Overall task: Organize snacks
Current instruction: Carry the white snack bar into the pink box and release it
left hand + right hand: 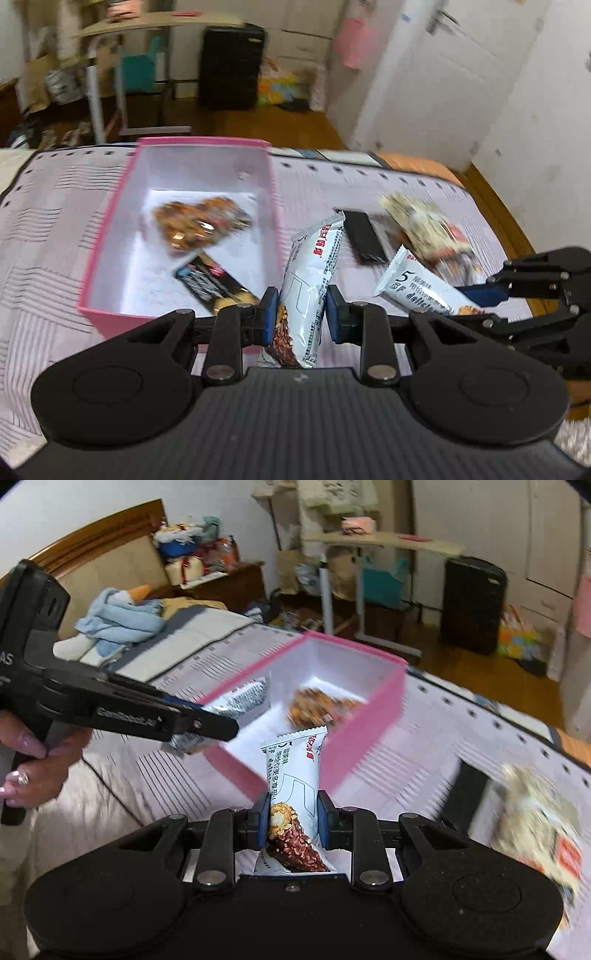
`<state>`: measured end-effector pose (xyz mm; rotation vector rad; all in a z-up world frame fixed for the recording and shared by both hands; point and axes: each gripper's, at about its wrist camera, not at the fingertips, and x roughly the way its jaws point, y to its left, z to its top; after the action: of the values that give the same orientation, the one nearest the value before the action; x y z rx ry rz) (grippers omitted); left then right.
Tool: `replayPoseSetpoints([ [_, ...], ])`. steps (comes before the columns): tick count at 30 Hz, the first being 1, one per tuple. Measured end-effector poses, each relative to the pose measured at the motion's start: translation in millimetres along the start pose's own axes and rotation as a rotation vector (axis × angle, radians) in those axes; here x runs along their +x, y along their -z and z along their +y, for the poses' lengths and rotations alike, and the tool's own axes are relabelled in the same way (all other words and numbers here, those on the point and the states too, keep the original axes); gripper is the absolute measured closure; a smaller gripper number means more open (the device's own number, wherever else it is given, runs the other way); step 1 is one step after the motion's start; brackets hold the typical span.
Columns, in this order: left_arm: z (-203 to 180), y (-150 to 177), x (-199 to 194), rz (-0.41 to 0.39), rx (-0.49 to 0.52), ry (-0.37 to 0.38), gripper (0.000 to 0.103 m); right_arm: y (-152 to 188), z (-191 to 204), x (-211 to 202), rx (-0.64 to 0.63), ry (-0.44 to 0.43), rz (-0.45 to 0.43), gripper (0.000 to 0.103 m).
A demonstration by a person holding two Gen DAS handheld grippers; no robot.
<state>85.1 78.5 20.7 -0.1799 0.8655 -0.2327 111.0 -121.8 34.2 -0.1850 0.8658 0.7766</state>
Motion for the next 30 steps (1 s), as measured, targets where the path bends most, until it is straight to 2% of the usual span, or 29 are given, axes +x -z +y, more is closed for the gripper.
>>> replayPoseSetpoints([
  [2, 18, -6, 2, -0.012, -0.049, -0.029, 0.077, -12, 6, 17, -0.033, -0.011, -0.011, 0.074],
  [5, 44, -13, 13, -0.013, -0.123, -0.077, 0.077, -27, 18, 50, -0.148, 0.026, -0.056, 0.074],
  [9, 76, -19, 39, -0.006, -0.2, -0.158, 0.077, -48, 22, 97, -0.195, 0.054, -0.006, 0.074],
  [13, 104, -20, 64, -0.039, -0.291, -0.185, 0.077, -58, 23, 135, -0.224, 0.072, 0.045, 0.074],
  [18, 117, -15, 89, -0.041, -0.312, -0.238, 0.077, -56, 28, 166, -0.275, 0.118, 0.098, 0.074],
  [22, 123, -13, 105, -0.008, -0.334, -0.218, 0.074, -46, 36, 176, -0.35, 0.174, 0.096, 0.073],
  [24, 125, -13, 109, 0.008, -0.352, -0.226, 0.069, -43, 38, 177, -0.356, 0.204, 0.087, 0.069],
  [26, 126, -11, 107, 0.01, -0.358, -0.222, 0.061, -42, 38, 167, -0.338, 0.2, 0.062, 0.067],
  [30, 121, -8, 88, -0.005, -0.323, -0.209, 0.06, -47, 33, 128, -0.265, 0.16, -0.002, 0.063],
])
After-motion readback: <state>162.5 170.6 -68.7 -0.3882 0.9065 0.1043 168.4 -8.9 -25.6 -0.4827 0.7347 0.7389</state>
